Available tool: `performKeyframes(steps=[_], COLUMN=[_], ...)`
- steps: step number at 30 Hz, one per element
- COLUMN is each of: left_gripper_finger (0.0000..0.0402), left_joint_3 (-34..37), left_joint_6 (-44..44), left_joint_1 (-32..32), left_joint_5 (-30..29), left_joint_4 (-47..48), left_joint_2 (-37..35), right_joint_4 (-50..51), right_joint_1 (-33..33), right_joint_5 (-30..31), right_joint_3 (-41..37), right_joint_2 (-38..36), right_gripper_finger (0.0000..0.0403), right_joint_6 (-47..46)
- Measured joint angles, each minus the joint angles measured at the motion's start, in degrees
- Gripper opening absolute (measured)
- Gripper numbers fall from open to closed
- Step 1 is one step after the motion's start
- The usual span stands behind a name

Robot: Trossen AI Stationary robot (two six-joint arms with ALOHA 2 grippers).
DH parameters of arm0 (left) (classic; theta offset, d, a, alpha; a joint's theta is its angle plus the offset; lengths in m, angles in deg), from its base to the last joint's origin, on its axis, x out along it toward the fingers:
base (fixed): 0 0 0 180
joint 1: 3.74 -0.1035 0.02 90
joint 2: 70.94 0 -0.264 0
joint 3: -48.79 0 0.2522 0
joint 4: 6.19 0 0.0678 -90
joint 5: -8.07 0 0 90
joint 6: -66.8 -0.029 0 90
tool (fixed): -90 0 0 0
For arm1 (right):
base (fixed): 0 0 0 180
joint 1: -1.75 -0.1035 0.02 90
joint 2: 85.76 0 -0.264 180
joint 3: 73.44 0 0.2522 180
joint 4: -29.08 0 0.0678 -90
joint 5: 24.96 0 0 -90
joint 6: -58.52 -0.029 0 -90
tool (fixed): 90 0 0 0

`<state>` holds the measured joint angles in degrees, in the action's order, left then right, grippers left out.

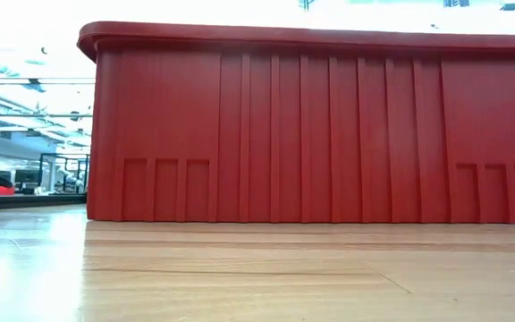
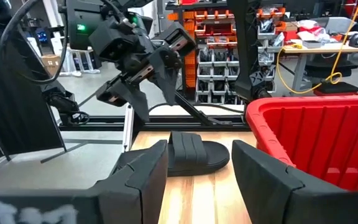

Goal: Pick and place slides into bin
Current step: Put the black slide into the bin

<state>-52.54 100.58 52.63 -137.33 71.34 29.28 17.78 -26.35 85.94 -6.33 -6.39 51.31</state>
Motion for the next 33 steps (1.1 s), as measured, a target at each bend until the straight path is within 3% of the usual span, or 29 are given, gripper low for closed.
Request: performKeyframes(steps=[8, 14, 19, 24, 33], left_gripper_finger=[0.0225, 0.0225, 0.0225, 0.0225, 0.0225], left_joint_3=[0.0, 0.0, 0.0, 0.0, 0.0], left_joint_6=[2.3, 7.1, 13.6, 20.7, 28.4], left_joint_1=[0.8, 1.0, 0.7, 0.4, 2.2], left_joint_5=[1.1, 9.1, 12.2, 20.9, 26.7], left_joint_4=[0.5, 2.9, 8.6, 8.4, 10.1], left_joint_2=[1.2, 5.6, 7.2, 7.4, 11.6], right_joint_4=[0.0, 0.0, 0.0, 0.2, 0.9], right_joint_1=[0.0, 0.0, 0.0, 0.0, 0.0], right_joint_5=[0.0, 0.0, 0.0, 0.0, 0.0], right_joint_3=[0.0, 0.0, 0.0, 0.0, 0.0], right_joint_2=[0.0, 0.0, 0.0, 0.0, 0.0], right_gripper_finger=[0.0165, 0.0165, 0.0164, 0.0164, 0.0164], right_joint_6=[0.4, 1.9, 2.4, 3.0, 3.6])
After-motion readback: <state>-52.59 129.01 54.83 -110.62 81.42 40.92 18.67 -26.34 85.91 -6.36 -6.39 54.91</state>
